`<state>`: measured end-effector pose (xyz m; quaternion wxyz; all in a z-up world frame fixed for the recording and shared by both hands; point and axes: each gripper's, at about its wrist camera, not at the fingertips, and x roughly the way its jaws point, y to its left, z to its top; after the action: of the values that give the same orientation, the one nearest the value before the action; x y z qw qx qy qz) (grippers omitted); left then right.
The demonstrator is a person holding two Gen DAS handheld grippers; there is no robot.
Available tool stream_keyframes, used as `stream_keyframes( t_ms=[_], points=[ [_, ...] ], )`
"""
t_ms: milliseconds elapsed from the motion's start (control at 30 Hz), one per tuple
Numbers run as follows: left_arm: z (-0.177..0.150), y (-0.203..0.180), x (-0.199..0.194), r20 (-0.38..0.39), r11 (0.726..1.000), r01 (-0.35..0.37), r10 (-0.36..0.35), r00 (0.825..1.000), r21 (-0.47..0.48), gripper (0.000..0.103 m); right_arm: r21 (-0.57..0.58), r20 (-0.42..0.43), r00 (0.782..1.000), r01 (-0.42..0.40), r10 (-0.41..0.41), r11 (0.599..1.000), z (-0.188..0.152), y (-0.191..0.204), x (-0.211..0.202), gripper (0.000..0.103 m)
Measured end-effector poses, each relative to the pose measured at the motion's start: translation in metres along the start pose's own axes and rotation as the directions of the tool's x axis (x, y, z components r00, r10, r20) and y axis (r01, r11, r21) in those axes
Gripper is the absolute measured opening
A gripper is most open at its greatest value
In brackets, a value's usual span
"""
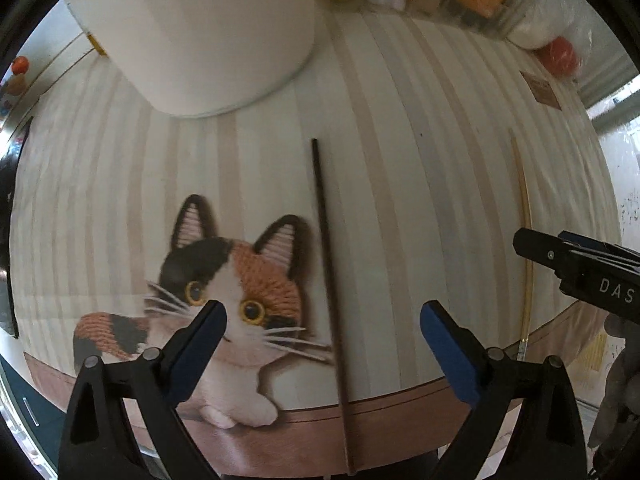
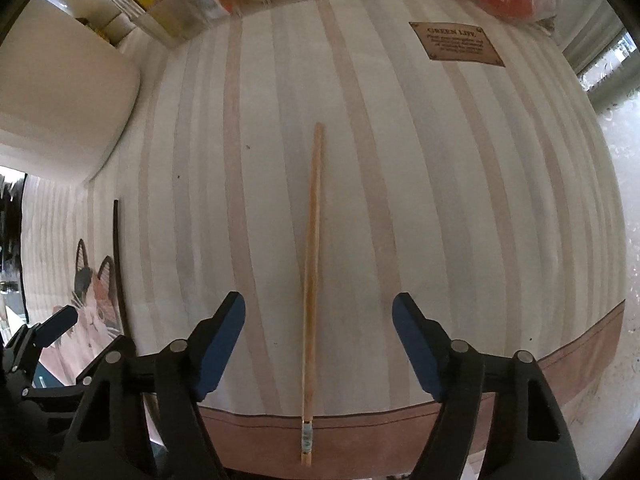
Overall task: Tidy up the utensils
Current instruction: 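Grasp the last dark chopstick with the left tool while the right grasps the wooden one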
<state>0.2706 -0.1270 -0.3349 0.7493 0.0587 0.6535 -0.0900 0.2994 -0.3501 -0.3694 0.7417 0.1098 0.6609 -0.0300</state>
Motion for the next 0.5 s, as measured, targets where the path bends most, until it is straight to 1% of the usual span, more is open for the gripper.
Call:
stream_keyframes(
  t_ms=[33, 67, 267, 300, 333, 367, 433, 500],
  points=[
    [-0.001, -0.002, 0.001, -0.002, 1.000, 0.001, -0.001, 1.000, 0.003, 0.091, 0.003, -0.006, 1.000, -0.006, 0.006, 1.000, 0.000, -0.003, 0.003, 0.072],
    [-0.001, -0.004, 0.003, -0.007, 1.000, -0.001, 0.001, 1.000, 0.008, 0.088, 0.001, -0.010, 1.000, -0.008, 0.008, 1.000, 0.001, -0.004, 0.004, 0.071],
    [0.001, -0.010, 0.008, -0.019, 1.000, 0.001, -0.001, 1.000, 0.009, 0.084, -0.031, -0.013, 1.000, 0.003, -0.003, 1.000, 0.006, -0.007, 0.009, 0.070],
    [0.001, -0.010, 0.010, -0.019, 1.000, -0.002, 0.003, 1.000, 0.009, 0.075, -0.038, -0.013, 1.000, 0.009, -0.009, 0.999, 0.006, -0.005, 0.009, 0.070],
    [0.003, -0.009, 0.012, -0.022, 1.000, -0.006, 0.006, 1.000, 0.010, 0.069, -0.044, -0.011, 1.000, 0.018, -0.018, 0.999, 0.005, -0.003, 0.009, 0.069],
    [0.004, -0.010, 0.013, -0.030, 1.000, -0.003, 0.004, 1.000, 0.009, 0.067, -0.047, -0.011, 1.000, 0.023, -0.024, 0.999, 0.011, 0.003, 0.010, 0.069],
    [0.008, -0.010, 0.018, -0.040, 1.000, -0.004, 0.004, 0.999, 0.006, 0.051, -0.058, -0.008, 0.999, 0.037, -0.037, 0.998, 0.009, 0.009, 0.012, 0.069],
    [0.012, -0.006, 0.018, -0.042, 1.000, -0.004, 0.005, 0.999, 0.006, 0.049, -0.065, -0.003, 0.999, 0.050, -0.050, 0.997, 0.006, 0.014, 0.015, 0.069]
  ],
)
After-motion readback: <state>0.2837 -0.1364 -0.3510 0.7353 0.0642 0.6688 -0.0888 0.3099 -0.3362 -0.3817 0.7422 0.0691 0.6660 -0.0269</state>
